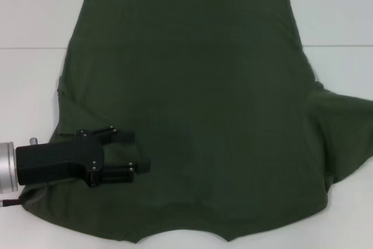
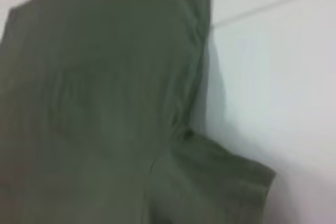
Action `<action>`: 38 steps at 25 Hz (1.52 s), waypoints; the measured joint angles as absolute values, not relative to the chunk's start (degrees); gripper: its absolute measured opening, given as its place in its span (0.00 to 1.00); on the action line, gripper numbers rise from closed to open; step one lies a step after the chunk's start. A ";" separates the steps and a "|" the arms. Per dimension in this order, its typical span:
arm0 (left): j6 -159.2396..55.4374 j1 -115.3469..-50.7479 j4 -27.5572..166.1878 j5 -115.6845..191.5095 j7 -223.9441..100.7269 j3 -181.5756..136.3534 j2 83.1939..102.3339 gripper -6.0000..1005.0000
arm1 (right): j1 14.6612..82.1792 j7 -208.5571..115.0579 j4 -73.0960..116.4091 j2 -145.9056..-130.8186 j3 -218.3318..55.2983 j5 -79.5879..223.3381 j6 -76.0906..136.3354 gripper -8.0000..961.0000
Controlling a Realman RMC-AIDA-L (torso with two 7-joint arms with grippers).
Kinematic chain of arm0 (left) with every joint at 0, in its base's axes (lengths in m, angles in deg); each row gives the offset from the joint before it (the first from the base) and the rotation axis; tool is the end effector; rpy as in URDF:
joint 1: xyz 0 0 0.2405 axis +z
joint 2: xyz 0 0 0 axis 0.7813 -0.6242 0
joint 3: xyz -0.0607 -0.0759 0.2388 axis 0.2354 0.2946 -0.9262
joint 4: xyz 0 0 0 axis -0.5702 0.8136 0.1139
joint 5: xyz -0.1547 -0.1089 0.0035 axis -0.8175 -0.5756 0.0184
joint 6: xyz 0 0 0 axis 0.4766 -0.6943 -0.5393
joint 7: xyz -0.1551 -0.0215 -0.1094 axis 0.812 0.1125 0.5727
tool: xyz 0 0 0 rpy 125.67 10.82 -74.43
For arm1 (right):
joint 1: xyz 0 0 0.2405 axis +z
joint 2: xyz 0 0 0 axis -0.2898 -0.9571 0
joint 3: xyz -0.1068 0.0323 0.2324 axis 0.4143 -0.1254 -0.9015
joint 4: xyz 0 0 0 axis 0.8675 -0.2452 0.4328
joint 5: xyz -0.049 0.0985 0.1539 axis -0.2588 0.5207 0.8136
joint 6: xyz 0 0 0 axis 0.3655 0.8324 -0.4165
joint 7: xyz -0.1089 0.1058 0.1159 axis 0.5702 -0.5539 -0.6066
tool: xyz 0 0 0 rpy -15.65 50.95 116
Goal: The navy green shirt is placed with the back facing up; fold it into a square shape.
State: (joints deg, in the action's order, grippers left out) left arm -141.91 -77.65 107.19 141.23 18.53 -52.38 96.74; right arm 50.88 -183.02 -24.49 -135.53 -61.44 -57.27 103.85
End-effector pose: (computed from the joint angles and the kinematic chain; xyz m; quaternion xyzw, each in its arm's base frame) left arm -0.2411 0.3026 -0.0252 -0.9240 -0.2396 -0.2781 0.1073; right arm 0.3285 0.3787 0.0711 -0.7285 0.6229 0.1066 0.2645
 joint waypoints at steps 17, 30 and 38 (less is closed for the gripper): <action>-141.69 -77.91 107.36 141.24 18.58 -52.38 96.86 0.87 | 52.29 -181.18 -25.41 -136.92 -60.40 -47.88 106.97 0.02; -141.61 -78.01 107.36 141.27 18.58 -52.39 96.90 0.87 | 54.11 -180.63 -22.67 -138.72 -59.70 -42.30 104.89 0.02; -141.51 -78.02 107.36 141.28 18.58 -52.38 96.89 0.87 | 55.95 -180.09 -20.60 -139.80 -57.71 -42.03 102.39 0.02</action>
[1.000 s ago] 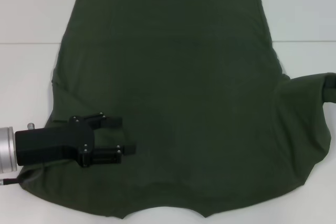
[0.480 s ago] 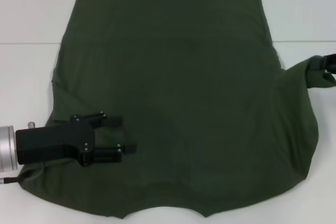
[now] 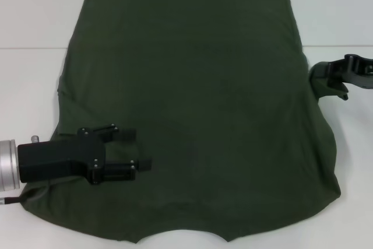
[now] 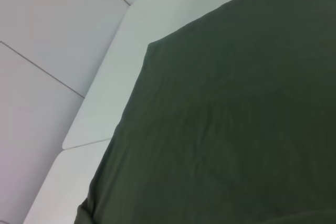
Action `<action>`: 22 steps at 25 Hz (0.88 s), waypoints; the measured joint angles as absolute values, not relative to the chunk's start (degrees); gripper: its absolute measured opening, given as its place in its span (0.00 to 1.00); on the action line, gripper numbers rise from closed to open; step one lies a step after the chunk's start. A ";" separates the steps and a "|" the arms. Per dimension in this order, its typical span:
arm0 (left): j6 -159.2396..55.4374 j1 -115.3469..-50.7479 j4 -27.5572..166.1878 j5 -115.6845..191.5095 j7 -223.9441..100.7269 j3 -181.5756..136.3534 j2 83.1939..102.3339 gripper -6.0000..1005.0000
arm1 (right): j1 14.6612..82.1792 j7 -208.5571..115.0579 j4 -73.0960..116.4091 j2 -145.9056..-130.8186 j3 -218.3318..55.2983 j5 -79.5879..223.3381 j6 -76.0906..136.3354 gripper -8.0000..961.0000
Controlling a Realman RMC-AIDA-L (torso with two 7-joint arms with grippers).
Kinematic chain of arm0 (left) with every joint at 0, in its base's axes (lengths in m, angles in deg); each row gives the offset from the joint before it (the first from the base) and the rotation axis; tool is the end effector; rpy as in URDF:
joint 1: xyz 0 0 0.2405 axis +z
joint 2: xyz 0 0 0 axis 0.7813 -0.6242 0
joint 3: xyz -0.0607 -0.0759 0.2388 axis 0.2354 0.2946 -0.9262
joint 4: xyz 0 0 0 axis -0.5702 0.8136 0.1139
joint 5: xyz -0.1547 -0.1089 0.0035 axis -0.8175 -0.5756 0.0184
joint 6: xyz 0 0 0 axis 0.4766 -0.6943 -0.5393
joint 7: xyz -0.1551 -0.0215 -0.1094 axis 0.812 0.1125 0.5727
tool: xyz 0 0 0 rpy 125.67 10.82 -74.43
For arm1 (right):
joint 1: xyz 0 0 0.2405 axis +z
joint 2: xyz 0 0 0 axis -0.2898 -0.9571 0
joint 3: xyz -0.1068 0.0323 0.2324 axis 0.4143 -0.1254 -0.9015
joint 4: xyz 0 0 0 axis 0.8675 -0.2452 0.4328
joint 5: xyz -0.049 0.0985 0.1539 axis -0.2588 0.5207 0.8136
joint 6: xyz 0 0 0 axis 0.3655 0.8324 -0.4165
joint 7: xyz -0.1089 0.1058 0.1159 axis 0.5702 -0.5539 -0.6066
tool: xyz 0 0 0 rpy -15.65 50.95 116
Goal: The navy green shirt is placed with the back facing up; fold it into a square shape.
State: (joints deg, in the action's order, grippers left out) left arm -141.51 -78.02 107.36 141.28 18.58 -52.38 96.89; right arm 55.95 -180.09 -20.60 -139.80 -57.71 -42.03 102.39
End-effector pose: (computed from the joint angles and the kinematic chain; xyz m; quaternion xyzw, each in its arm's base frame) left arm -0.2394 0.3051 -0.0258 -0.9246 -0.2374 -0.2772 0.1091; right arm 0.2418 0.4103 0.0268 -0.7700 0.5699 0.2238 0.1795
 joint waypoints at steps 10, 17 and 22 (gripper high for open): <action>-141.45 -78.14 107.36 141.25 18.58 -52.38 97.03 0.87 | 57.22 -179.49 -18.05 -141.47 -54.02 -41.99 97.73 0.06; -141.46 -78.19 107.37 141.23 18.58 -52.38 97.12 0.87 | 58.13 -173.84 -14.77 -142.09 -53.56 -39.36 97.46 0.10; -141.47 -78.18 107.37 141.23 18.58 -52.38 97.11 0.87 | 58.21 -171.00 -12.91 -142.21 -53.48 -36.12 98.01 0.35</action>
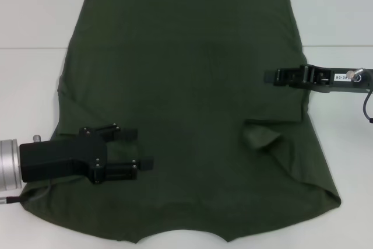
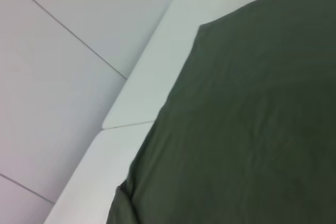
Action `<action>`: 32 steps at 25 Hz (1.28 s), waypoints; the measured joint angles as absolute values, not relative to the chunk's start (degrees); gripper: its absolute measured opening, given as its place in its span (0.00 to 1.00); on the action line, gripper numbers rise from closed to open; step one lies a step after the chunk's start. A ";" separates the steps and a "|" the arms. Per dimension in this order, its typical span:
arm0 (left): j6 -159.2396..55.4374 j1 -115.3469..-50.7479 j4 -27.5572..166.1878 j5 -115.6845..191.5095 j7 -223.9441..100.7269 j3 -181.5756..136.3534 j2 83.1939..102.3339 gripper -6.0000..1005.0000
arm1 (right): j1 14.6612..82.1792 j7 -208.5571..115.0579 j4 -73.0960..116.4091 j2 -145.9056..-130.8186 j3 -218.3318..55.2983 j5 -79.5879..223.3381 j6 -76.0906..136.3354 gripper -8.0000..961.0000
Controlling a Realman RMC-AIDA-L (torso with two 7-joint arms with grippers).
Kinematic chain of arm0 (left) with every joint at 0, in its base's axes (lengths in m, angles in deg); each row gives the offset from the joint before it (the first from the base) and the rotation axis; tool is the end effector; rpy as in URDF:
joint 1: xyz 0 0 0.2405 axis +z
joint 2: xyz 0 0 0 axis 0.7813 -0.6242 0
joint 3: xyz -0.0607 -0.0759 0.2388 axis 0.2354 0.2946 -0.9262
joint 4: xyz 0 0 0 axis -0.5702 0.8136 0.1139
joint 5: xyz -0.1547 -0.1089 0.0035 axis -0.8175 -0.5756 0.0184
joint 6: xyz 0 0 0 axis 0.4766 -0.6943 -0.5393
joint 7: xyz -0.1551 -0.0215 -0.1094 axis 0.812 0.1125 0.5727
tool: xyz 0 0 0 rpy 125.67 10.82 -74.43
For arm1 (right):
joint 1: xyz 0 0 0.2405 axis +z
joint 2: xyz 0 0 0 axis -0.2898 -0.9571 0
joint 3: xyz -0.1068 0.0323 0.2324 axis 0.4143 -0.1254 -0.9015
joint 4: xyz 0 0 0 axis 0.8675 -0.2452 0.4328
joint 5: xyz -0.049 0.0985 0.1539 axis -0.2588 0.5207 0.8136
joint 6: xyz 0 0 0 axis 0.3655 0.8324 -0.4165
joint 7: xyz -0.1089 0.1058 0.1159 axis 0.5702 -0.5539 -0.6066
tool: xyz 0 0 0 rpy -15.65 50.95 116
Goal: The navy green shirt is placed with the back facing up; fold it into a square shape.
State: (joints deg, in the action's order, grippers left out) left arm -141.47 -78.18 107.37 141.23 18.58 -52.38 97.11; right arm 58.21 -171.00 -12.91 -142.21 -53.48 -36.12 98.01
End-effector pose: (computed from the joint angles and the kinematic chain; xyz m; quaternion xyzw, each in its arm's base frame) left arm -0.2376 0.3055 -0.0271 -0.9244 -0.2365 -0.2790 0.1081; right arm 0.2156 0.4110 -0.0183 -0.8030 0.5272 0.2390 0.1422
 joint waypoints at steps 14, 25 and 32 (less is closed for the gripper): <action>-142.22 -79.00 106.84 140.53 39.31 -48.10 95.18 0.87 | 42.00 -132.98 -12.61 -143.87 -54.54 -18.45 115.39 0.77; -138.30 -79.67 108.30 150.35 67.97 -47.19 89.50 0.87 | 31.92 -91.70 0.77 -145.46 -57.58 -18.04 118.18 0.90; -143.90 -81.27 113.36 164.14 83.59 -46.85 86.28 0.87 | 31.54 -82.80 6.16 -145.46 -57.79 -18.39 112.09 0.90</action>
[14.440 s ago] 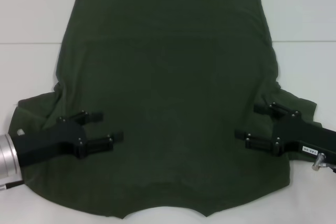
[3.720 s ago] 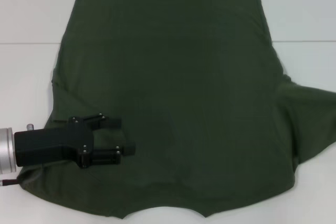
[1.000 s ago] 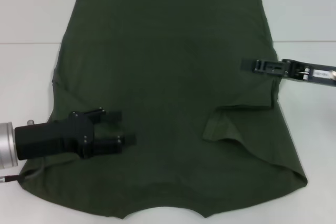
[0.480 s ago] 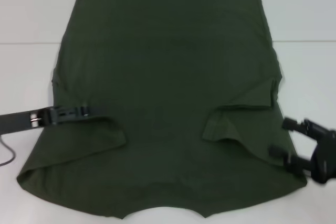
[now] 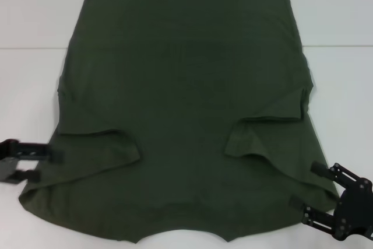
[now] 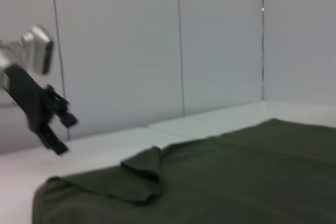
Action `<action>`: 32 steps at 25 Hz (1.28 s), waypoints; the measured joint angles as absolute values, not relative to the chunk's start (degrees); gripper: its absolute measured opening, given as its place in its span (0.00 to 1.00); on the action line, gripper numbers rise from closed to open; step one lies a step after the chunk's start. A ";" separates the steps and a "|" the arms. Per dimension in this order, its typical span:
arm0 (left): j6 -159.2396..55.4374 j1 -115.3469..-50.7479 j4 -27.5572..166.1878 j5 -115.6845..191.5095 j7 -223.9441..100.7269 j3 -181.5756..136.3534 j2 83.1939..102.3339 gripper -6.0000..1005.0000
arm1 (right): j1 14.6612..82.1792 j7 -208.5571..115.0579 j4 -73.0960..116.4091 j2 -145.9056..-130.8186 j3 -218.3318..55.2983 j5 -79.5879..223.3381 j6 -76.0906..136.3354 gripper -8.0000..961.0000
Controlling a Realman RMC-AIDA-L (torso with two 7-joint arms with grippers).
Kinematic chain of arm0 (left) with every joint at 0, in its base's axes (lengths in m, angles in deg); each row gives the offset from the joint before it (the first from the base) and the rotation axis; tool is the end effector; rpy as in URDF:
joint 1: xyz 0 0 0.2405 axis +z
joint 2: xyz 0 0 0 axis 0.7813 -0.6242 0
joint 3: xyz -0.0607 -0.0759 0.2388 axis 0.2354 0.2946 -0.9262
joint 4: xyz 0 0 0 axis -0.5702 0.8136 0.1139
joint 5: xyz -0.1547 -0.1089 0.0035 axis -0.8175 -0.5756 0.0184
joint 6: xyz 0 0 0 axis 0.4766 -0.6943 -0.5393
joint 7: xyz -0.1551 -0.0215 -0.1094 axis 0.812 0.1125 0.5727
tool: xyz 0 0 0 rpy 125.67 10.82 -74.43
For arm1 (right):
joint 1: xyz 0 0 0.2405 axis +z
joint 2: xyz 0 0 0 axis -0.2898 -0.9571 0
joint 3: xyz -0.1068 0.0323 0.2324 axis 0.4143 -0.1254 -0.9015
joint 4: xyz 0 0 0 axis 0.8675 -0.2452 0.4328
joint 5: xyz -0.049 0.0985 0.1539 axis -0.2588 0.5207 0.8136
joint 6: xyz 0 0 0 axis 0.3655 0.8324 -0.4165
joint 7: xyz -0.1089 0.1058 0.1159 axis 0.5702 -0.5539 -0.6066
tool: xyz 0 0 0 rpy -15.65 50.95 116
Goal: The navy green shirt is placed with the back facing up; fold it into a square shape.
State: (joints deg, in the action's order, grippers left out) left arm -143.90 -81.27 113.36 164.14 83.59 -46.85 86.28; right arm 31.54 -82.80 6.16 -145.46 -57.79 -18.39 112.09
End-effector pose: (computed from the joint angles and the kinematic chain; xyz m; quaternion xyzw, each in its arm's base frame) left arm -0.3128 0.3145 0.0461 -0.6972 -0.7022 -0.1154 0.0869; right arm 0.2965 0.2493 -0.0554 -0.8947 0.1575 0.3054 0.2855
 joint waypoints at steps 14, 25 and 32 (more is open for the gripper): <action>-142.00 -81.69 111.61 174.18 93.10 -45.17 84.95 0.87 | 33.82 -79.81 8.36 -145.54 -58.00 -18.00 108.22 0.90; -136.58 -81.59 109.91 174.69 90.91 -46.07 85.51 0.87 | 34.16 -79.77 8.51 -145.52 -58.54 -18.00 108.17 0.89; -134.95 -81.61 109.99 174.73 90.63 -46.15 85.91 0.87 | 33.92 -79.74 8.47 -145.45 -58.55 -18.00 108.64 0.89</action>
